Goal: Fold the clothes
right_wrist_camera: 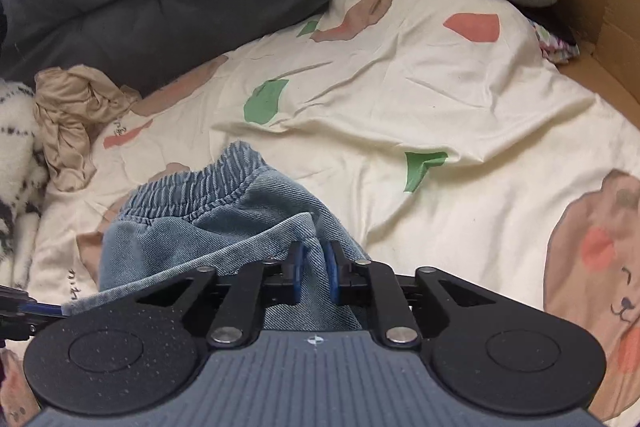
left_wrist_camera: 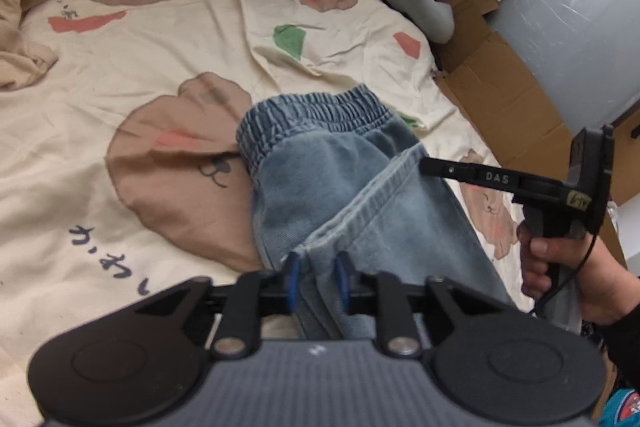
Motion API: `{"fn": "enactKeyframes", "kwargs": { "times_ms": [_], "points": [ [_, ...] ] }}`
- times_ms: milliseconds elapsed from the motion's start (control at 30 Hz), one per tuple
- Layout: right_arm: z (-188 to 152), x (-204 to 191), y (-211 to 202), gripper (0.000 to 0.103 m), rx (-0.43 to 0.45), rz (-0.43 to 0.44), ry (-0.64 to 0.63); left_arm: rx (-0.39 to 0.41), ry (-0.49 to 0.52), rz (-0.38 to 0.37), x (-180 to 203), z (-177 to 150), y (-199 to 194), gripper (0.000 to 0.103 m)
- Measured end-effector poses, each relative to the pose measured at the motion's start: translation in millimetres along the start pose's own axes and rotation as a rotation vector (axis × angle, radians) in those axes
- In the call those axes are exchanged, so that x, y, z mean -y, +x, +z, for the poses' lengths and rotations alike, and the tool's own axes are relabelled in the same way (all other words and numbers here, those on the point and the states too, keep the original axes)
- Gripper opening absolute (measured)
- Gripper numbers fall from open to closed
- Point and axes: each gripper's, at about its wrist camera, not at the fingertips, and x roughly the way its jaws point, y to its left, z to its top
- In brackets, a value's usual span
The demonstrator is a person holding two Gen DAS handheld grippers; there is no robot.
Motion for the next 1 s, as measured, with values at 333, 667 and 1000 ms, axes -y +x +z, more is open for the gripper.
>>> {"fn": "enactKeyframes", "kwargs": {
  "times_ms": [333,667,1000],
  "points": [
    [0,6,20,0.044,-0.094,0.066,-0.047,-0.03,-0.046,-0.023,-11,-2,21,0.045],
    [4,9,40,0.025,-0.157,0.165,-0.035,-0.014,-0.049,-0.026,-9,-4,15,0.028],
    [11,-4,-5,0.007,-0.067,0.13,-0.082,0.0,-0.039,-0.047,5,2,-2,0.02]
  ]
}}
